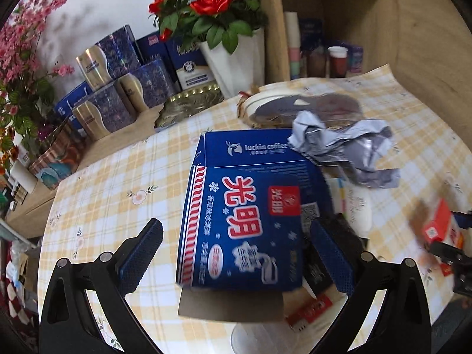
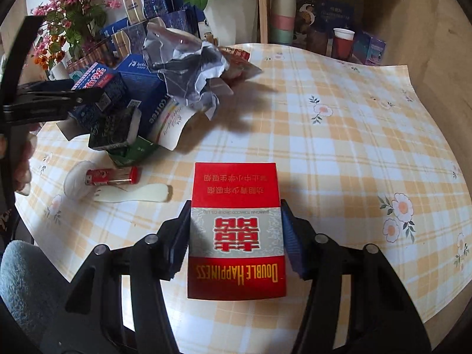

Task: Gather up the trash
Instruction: 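Grasp the blue carton with the left tool while the right tool grasps the red cigarette pack, then carry both items to the brown bin and open both tools to drop them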

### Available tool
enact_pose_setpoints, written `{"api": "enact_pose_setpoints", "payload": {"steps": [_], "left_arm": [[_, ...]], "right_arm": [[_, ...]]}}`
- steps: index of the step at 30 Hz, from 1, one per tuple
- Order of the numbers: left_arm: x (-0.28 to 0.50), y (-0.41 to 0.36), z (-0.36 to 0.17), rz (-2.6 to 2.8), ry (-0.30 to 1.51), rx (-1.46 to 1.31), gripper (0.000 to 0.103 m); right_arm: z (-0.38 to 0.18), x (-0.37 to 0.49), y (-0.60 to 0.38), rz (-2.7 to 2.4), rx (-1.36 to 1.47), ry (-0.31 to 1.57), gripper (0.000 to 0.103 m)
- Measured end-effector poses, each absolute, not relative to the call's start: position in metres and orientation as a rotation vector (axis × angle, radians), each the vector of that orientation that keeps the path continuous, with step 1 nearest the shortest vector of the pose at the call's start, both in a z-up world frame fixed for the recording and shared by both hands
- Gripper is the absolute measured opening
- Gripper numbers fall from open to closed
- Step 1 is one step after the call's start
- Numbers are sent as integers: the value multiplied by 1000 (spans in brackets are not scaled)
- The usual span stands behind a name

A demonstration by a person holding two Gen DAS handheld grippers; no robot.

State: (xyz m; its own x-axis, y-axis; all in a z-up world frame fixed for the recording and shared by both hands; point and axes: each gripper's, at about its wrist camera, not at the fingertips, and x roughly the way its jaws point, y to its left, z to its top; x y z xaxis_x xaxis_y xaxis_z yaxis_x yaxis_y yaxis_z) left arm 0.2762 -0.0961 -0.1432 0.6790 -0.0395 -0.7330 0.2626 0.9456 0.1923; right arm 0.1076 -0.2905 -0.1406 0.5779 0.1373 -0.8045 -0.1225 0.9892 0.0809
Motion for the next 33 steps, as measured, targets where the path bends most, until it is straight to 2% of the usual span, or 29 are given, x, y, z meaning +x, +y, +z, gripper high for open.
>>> {"api": "enact_pose_setpoints", "payload": {"steps": [2, 3, 4, 17, 25, 33], "left_arm": [[278, -95, -144, -193, 814, 277, 93], [278, -94, -144, -214, 819, 269, 77], [280, -94, -144, -227, 829, 267, 76], [231, -61, -95, -224, 725, 198, 76], [159, -25, -69, -223, 672, 104, 76], [78, 2, -67, -244, 657, 40, 76]], "right_arm": [[-138, 107, -289, 153, 19, 938, 57], [-137, 108, -289, 152, 21, 937, 57], [-135, 107, -288, 151, 24, 936, 57], [-101, 77, -254, 173, 40, 863, 57], [-86, 43, -230, 199, 25, 837, 57], [-83, -3, -205, 239, 10, 821, 57]]}}
